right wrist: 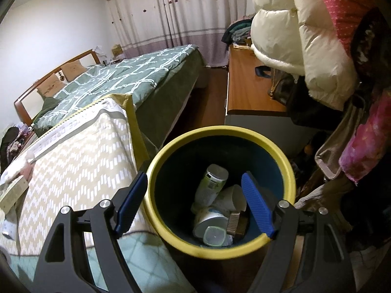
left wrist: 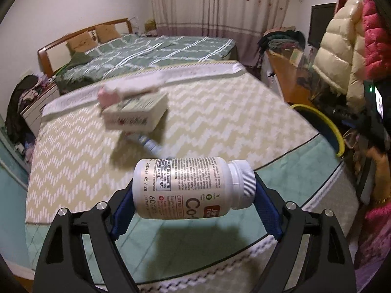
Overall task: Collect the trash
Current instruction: 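Carry the supplement bottle over the yellow bin and open the left tool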
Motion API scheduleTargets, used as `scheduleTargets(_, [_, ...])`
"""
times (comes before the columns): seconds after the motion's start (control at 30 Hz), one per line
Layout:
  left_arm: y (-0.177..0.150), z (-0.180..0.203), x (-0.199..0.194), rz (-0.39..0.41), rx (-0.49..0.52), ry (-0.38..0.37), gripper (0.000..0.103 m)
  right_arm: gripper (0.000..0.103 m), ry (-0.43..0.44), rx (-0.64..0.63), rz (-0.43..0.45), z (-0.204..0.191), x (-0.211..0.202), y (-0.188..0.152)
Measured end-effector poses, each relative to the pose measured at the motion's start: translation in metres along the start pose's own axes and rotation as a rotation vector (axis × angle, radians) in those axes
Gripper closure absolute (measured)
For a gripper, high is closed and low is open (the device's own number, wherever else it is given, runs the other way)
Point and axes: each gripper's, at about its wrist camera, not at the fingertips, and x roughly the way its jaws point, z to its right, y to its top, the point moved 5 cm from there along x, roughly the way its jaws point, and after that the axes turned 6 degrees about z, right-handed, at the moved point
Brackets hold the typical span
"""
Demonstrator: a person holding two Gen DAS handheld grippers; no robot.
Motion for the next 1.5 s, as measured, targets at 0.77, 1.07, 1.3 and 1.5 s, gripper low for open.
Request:
scheduleTargets(0.77, [0.123,0.237,0.11,-0.019,0.224,-0.316,0.019,0.025,-0.028,0.034,0.049,0.096,-0.058,0.001])
scheduleTargets(1.07, [0.129,0.315,0.164,-0.098,0.27,-0.365,0.019,0.024,-0.047,0.075,0.046,0.133,-0.063,-0.001])
scheduleTargets(1.3, [0.128,0.342,0.188,-0.116,0.258,-0.356,0.008,0.024,-0.056,0.097,0.029,0.144,-0.058,-0.007])
scheduleTargets(1.5, [0.137,0.311,0.147,-0.014,0.211,-0.32,0.007,0.024,-0.034,0.082,0.026,0.132,-0.058,-0.006])
